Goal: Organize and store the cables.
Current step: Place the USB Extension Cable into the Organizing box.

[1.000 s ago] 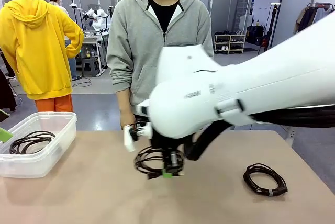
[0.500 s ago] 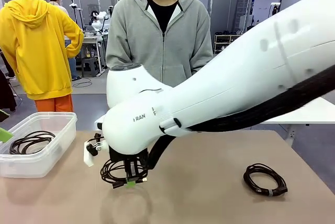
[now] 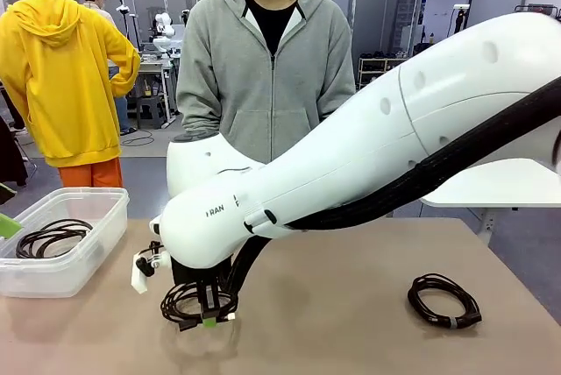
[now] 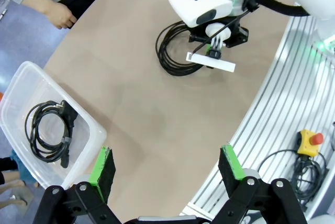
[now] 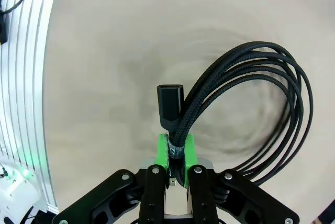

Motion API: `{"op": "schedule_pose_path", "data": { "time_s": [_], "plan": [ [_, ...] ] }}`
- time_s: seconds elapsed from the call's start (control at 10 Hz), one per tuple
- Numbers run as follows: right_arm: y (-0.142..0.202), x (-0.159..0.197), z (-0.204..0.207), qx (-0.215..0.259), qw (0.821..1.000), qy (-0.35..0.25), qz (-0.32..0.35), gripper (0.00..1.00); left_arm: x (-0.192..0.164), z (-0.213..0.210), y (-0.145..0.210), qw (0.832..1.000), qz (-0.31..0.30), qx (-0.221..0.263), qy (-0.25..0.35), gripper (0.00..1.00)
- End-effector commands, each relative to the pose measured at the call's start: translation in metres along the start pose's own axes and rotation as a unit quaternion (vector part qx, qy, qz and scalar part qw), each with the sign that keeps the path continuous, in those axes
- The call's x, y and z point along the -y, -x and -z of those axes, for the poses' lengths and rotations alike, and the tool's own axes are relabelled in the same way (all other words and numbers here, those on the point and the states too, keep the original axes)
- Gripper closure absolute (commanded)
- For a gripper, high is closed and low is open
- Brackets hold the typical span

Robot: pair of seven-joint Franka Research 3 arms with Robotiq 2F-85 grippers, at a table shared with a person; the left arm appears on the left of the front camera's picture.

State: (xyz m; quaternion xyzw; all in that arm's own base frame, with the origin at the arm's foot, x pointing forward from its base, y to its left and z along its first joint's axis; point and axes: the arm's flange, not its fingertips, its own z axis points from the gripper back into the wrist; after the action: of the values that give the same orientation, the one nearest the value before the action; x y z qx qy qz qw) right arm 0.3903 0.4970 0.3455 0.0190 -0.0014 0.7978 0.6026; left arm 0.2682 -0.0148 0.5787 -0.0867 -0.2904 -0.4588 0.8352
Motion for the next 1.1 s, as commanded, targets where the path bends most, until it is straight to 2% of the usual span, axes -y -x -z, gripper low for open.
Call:
{"op": "schedule_pose_path", "data": {
  "time_s": [0.0,0.1,0.2,0.3,0.4,0.5,0.8,1.0],
  "plan": [
    [-0.007,-0.002,0.008,-0.016,1.000,-0.012,-0.001,0.65,0.001,0.002,-0.002,1.000,-0.008,-0.002,-0.011,0.00],
    [-0.003,-0.004,0.012,-0.012,1.000,-0.008,0.001,0.56,0.001,0.002,-0.002,1.000,-0.008,-0.002,-0.011,0.00],
    [-0.001,-0.007,0.007,-0.009,1.000,-0.006,-0.002,0.35,0.001,0.002,-0.002,1.000,-0.008,-0.002,-0.011,0.00],
    [0.000,-0.010,0.002,-0.006,1.000,-0.001,-0.004,0.26,0.001,0.002,-0.002,1.000,-0.008,-0.002,-0.011,0.00],
    [0.003,-0.013,-0.002,-0.002,1.000,0.001,-0.009,0.05,0.001,0.002,-0.002,1.000,-0.008,-0.002,-0.011,0.00],
    [0.007,-0.014,-0.004,0.000,1.000,0.001,-0.005,0.00,0.001,0.002,-0.002,1.000,-0.008,-0.002,-0.011,0.00],
    [0.030,-0.026,-0.026,0.024,1.000,0.013,0.006,0.02,0.000,0.000,0.000,1.000,0.000,0.000,0.000,0.00],
    [0.085,-0.048,-0.069,0.072,0.995,0.052,0.037,0.00,0.010,0.027,-0.027,0.999,0.040,-0.017,0.020,0.00]
  ]
}}
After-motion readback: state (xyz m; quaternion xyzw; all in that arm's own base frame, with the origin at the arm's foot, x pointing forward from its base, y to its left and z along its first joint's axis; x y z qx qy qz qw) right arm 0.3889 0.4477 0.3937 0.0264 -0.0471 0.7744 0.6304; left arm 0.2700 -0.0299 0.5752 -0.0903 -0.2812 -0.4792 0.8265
